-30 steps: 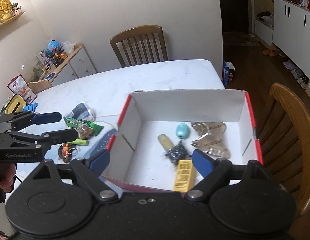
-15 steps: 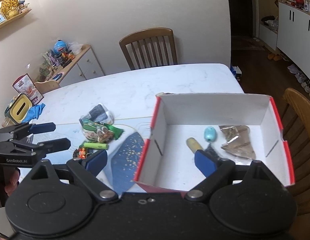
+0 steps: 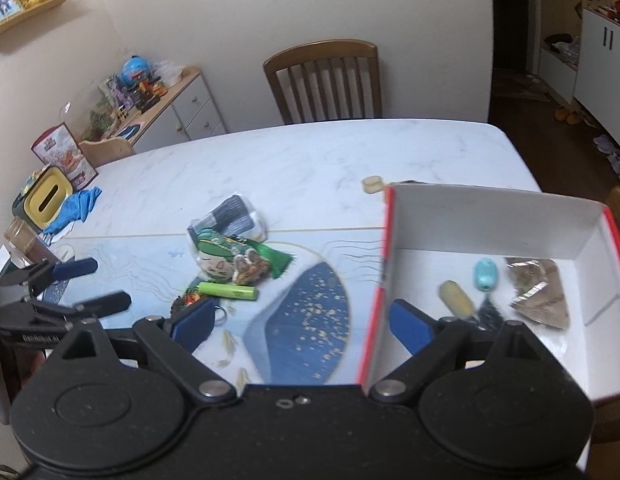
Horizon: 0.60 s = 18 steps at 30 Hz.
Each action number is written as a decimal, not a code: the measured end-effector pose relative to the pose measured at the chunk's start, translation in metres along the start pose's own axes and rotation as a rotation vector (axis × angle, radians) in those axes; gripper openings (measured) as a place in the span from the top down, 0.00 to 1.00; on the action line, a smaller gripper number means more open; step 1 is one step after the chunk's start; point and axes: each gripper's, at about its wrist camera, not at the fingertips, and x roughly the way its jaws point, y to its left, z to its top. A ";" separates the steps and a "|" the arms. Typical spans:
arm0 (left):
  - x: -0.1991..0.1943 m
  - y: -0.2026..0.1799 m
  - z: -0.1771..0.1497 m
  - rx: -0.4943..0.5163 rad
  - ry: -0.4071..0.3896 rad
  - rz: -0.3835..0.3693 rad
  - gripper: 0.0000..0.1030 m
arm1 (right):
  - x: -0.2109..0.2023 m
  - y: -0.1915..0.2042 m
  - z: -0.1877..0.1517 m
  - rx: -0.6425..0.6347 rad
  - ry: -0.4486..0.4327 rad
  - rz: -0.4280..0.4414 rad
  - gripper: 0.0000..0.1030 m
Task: Organize objects
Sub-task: 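Withdraw both tools from the box back toward the remaining items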
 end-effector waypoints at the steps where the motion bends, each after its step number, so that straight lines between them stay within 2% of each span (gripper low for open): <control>1: 0.003 0.002 -0.005 0.001 0.009 -0.001 0.00 | 0.005 0.006 0.001 -0.012 0.003 0.002 0.09; 9: 0.030 0.011 -0.036 0.039 0.041 0.007 0.00 | 0.056 0.039 0.005 -0.065 0.070 -0.007 0.09; 18: 0.054 0.000 -0.046 0.079 0.023 0.013 0.00 | 0.109 0.050 0.004 -0.090 0.140 -0.033 0.12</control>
